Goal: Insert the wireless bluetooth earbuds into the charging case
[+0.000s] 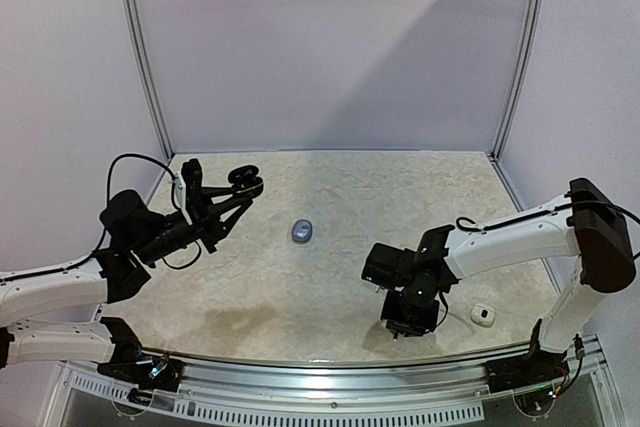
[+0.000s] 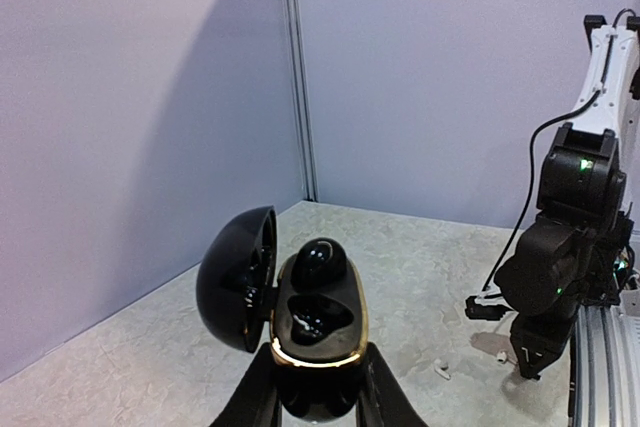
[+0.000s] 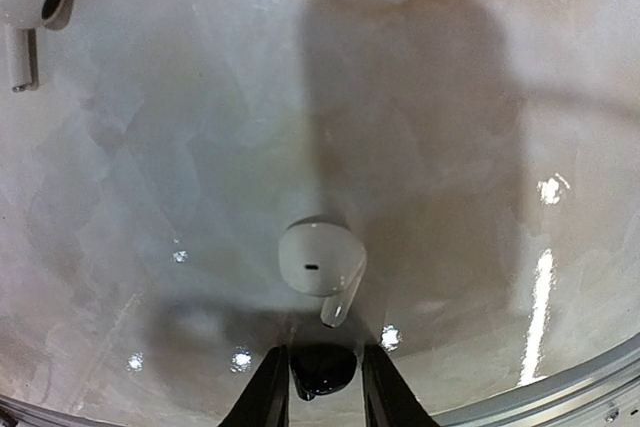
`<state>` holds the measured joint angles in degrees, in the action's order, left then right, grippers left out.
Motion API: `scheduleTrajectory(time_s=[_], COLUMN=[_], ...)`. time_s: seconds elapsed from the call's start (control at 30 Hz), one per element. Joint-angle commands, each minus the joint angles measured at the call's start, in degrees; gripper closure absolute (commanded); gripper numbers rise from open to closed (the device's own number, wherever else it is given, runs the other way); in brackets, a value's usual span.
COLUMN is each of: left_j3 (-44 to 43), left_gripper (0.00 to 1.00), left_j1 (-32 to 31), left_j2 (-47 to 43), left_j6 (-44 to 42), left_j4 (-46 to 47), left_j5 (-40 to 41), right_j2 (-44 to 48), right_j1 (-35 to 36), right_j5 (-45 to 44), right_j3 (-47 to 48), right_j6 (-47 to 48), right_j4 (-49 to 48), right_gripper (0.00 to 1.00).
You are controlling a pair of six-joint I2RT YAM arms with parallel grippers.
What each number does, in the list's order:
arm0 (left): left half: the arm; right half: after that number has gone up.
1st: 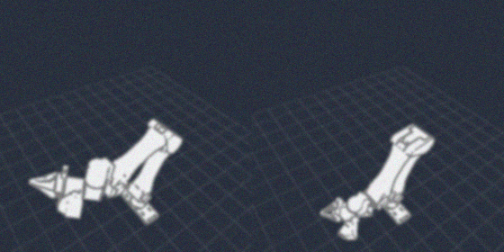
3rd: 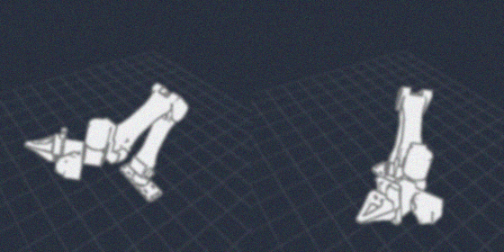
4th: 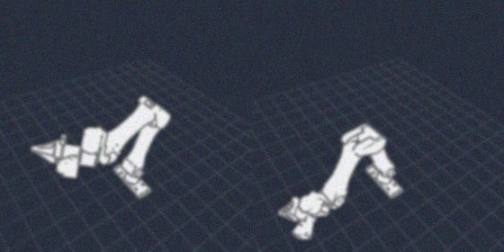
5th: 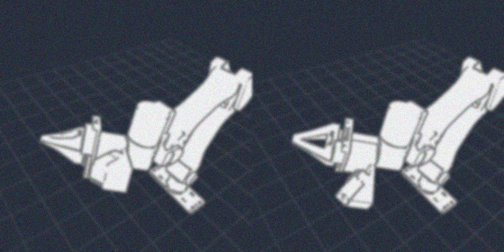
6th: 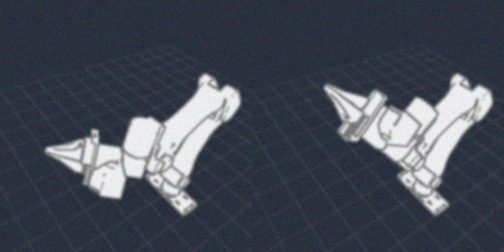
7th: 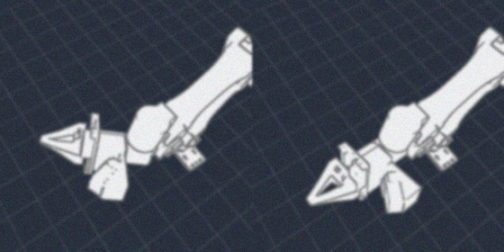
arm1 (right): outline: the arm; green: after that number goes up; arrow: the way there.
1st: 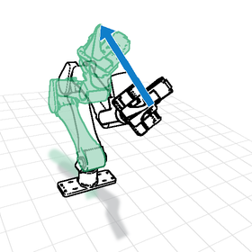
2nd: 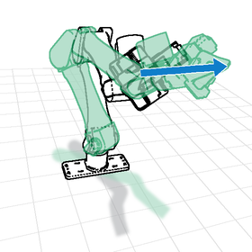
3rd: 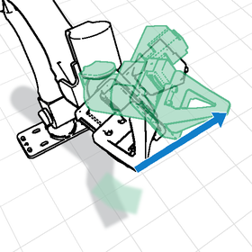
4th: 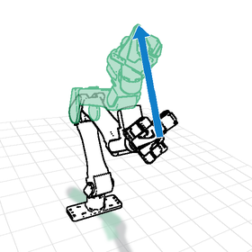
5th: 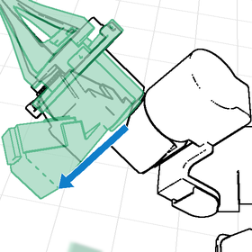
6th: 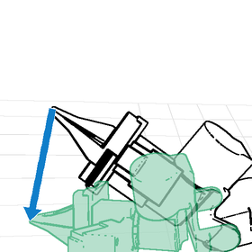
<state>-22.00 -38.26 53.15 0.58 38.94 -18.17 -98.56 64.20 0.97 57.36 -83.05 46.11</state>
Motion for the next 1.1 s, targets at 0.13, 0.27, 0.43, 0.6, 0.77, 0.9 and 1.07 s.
scheduleTrajectory(time_s=[0.13, 0.27, 0.43, 0.6, 0.77, 0.9, 1.07], left_j3=[0.77, 0.84, 0.84, 0.87, 0.87, 0.94, 0.74], left_gripper=[1.0, 1.0, 1.0, 1.0, 1.0, 1.0, 1.0], left_j1=[-0.76, -0.65, -0.59, -0.48, -0.41, -0.41, -0.41], left_j2=[-0.58, -0.59, -0.57, -0.42, -0.32, -0.21, -0.12], left_j6=[-0.49, -1.56, -1.99, -2.07, -2.16, -2.24, -2.22], left_j4=[-0.4, -0.44, -0.44, -0.44, -0.44, -0.35, -0.39], left_j5=[-0.04, 0.0, -0.01, -0.02, -0.19, -0.32, -0.46], right_j2=[-3.68, -4.22, -4.59, -5.01, -4.91, -4.07, -3.0], right_j1=[-1.1, -0.95, -0.9, -0.89, -1.17, -2.4, -2.97], right_j5=[-0.66, -0.64, -0.7, -0.67, -0.71, -0.27, 0.27], right_j3=[2.54, 3.64, 4.64, 5.7, 6.64, 3.93, 1.75], right_j6=[4.71, 7.97, 11.46, 14.13, 16.37, 15.31, 12.44], right_j4=[6.28, 9.44, 12.32, 11.91, 9.62, 6.82, 5.17], right_gripper=[0.73, 0.72, 0.71, 0.7, 0.66, 0.67, 0.68])
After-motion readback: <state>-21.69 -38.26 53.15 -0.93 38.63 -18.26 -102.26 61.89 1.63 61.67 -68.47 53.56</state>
